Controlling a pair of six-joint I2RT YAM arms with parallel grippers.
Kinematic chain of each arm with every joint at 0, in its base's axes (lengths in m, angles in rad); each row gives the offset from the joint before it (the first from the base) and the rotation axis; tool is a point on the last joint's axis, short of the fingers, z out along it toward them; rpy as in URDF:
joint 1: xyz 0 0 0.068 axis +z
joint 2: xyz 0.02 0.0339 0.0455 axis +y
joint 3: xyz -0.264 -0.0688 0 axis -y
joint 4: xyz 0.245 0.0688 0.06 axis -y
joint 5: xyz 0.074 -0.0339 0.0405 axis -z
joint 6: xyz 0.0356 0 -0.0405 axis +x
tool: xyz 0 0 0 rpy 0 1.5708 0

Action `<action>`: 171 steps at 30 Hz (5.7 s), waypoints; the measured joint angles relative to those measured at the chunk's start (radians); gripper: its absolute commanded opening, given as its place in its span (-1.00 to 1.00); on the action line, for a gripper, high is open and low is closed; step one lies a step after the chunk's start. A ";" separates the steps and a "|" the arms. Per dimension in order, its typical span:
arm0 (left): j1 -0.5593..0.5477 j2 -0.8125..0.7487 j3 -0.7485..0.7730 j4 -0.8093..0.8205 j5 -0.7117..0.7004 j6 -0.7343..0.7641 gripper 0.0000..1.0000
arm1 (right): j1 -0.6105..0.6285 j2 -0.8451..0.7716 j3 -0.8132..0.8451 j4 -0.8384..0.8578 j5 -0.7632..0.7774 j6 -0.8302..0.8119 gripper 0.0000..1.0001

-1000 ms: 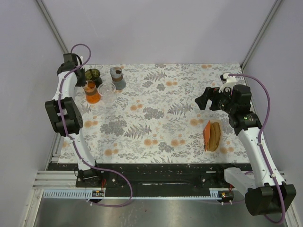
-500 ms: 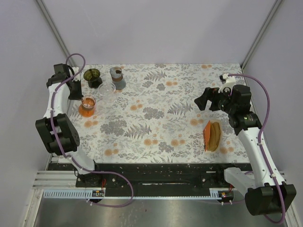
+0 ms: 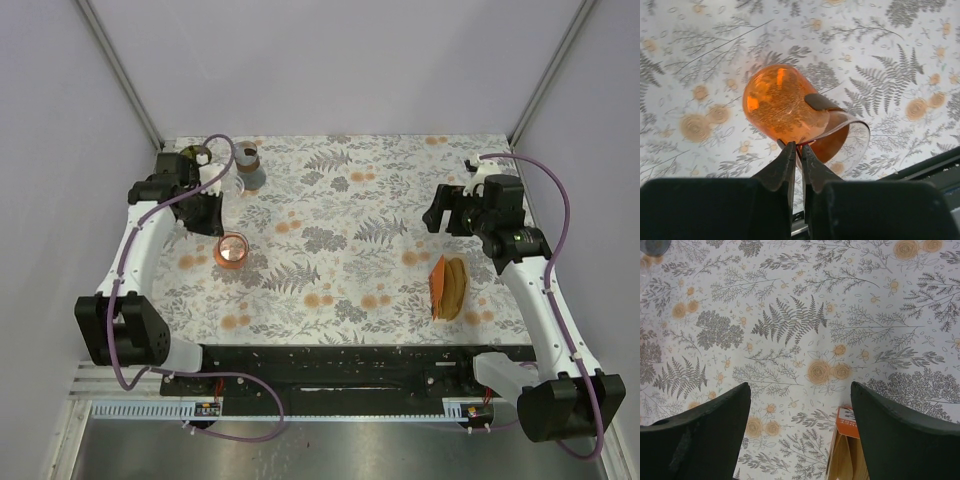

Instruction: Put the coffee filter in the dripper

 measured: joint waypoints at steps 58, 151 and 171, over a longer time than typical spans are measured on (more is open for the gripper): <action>0.037 0.756 0.553 0.278 -0.325 -0.249 0.16 | 0.358 0.188 0.111 0.071 -0.053 0.027 0.81; -0.107 0.154 -0.189 0.308 0.013 -0.205 -0.09 | 0.594 0.456 0.451 0.086 0.151 0.145 -1.00; -0.409 0.167 -0.234 0.315 0.161 -0.164 -0.05 | 0.581 0.449 0.516 -0.116 0.098 0.031 -1.00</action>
